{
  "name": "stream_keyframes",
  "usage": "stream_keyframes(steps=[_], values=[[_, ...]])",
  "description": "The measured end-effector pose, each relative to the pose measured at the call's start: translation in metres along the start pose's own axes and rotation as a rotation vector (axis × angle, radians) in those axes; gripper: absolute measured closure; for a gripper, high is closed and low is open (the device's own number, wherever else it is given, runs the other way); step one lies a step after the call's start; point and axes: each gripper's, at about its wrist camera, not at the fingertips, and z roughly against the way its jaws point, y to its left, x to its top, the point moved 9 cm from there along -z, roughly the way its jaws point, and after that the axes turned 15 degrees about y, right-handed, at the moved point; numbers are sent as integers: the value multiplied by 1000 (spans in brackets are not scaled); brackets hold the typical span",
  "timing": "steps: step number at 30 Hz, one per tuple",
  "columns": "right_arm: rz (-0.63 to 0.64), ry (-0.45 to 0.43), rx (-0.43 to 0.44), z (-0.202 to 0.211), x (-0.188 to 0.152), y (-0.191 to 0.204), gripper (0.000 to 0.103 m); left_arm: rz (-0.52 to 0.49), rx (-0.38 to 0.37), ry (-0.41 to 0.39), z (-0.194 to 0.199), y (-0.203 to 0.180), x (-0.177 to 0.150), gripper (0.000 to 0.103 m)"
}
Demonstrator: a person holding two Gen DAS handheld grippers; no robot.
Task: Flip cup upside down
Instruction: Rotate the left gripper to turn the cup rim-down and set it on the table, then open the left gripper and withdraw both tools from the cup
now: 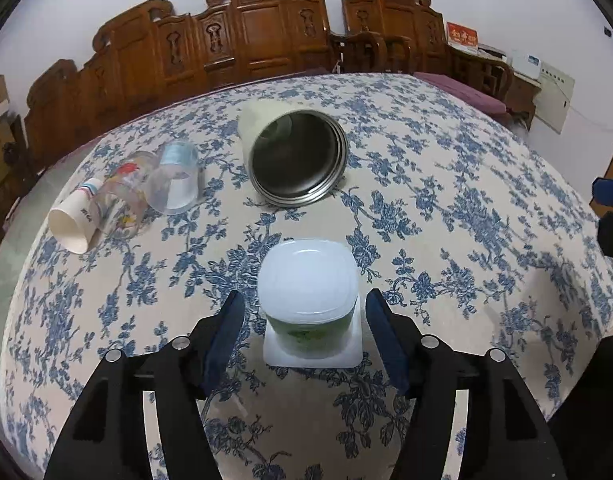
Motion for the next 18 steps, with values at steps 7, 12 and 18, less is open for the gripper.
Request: stream_keyframes(steps=[7, 12, 18], values=[[9, -40, 5, 16, 4, 10, 17, 39, -5, -20, 36, 13, -5, 28], [18, -75, 13, 31, 7, 25, 17, 71, 0, -54, 71, 28, -11, 8], [20, -91, 25, 42, 2, 40, 17, 121, 38, -59, 103, 49, -23, 8]])
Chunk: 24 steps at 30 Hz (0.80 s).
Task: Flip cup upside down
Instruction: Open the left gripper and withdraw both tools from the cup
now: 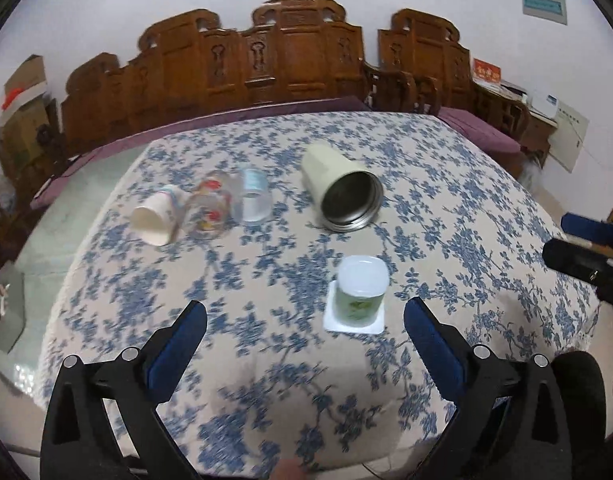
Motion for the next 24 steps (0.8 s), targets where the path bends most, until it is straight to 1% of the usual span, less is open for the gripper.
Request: stream_keyframes(steps=[3, 5, 6, 7, 11, 19, 23, 24], values=[[-9, -10, 4, 6, -4, 6, 17, 14, 15, -2, 15, 9, -6, 8], [-16, -17, 8, 10, -6, 9, 14, 18, 18, -2, 24, 13, -10, 8], [-23, -27, 9, 14, -7, 11, 7, 17, 24, -6, 30, 14, -13, 8], [-28, -41, 11, 18, -8, 12, 3, 17, 30, -11, 36, 15, -16, 8], [-44, -64, 28, 31, -12, 19, 3, 16, 41, -34, 60, 19, -28, 8], [-59, -104, 16, 52, -28, 32, 3, 32, 48, -87, 102, 21, -44, 8], [-57, -146, 9, 72, -33, 38, 3, 47, 39, -118, 123, 22, -49, 8], [-50, -170, 4, 82, -34, 41, 3, 49, 38, -128, 129, 21, -50, 8]])
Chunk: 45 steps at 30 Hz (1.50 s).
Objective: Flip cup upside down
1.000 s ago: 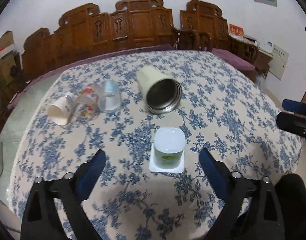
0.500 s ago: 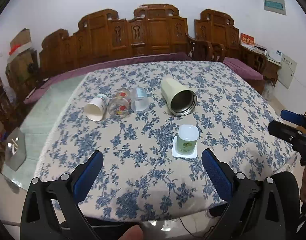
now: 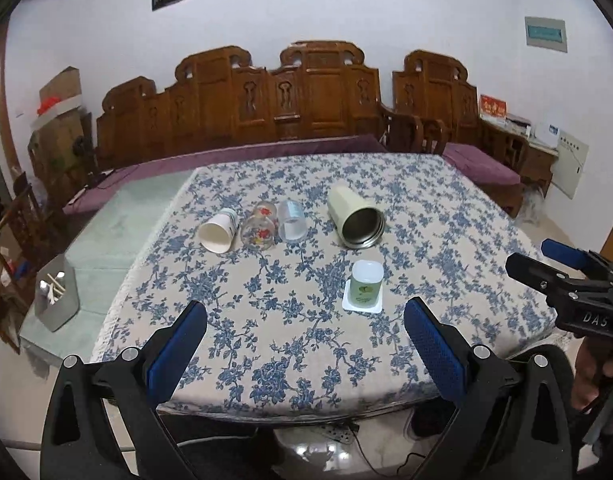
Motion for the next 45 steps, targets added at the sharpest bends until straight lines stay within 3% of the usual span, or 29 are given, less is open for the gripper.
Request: stream_keyframes(steps=[14, 45], values=[[65, -242, -68, 98, 10, 31, 3, 31, 27, -186, 80, -1, 2, 8], [43, -252, -51, 101, 6, 30, 3, 46, 31, -214, 91, 3, 0, 8]])
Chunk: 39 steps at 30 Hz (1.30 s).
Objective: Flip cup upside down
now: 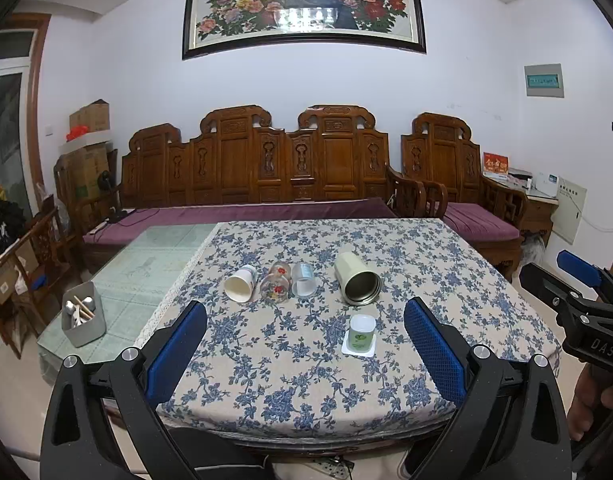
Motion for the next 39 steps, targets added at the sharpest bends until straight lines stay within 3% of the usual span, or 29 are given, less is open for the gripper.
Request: stream_keyframes(steps=[39], values=[[-4, 0, -5, 0, 0, 1, 3, 7, -5, -15, 10, -8, 3, 8]])
